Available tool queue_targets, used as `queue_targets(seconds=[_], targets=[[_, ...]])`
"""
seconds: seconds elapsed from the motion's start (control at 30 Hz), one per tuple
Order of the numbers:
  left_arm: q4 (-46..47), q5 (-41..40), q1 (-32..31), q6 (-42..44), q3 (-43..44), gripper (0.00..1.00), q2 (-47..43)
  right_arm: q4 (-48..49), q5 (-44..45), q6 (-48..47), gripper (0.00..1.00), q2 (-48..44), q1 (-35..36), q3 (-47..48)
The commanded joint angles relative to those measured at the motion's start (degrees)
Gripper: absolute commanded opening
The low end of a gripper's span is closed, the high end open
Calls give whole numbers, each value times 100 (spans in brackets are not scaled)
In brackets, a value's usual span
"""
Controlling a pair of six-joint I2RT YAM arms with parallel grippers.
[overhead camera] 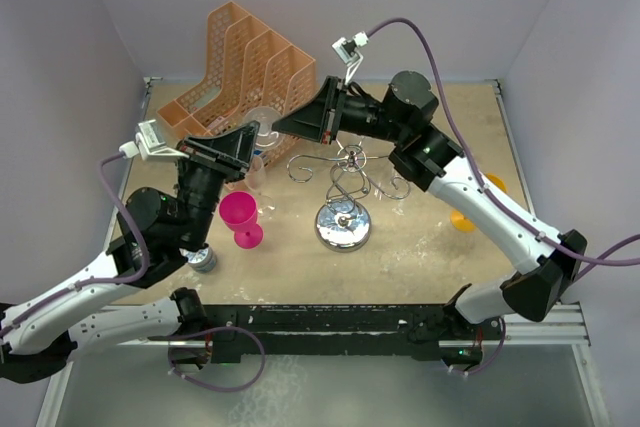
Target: Place the wine glass upside down on the wine glass rack
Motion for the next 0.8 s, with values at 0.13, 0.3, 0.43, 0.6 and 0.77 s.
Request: queue_targets(seconds=[0.13,0.3,0.43,0.6,0.77], targets=[[103,113,13,-102,105,0,-153,886,-309,-25,0,-254,17,-185],[63,215,17,-131,87,0,-216,994,-252,31,25,-347,23,-246],[-272,-135,13,-320,76,0,-376,960,190,-331,61,-738,-14,-571],[-1378,-1131,13,-798,184,0,-712,315,1156,-1220,68,-1189,-32,-662],[-2289,-747,13,-1324,448,0,-654,87,2005,-1928,68,-1702,-29,-916]])
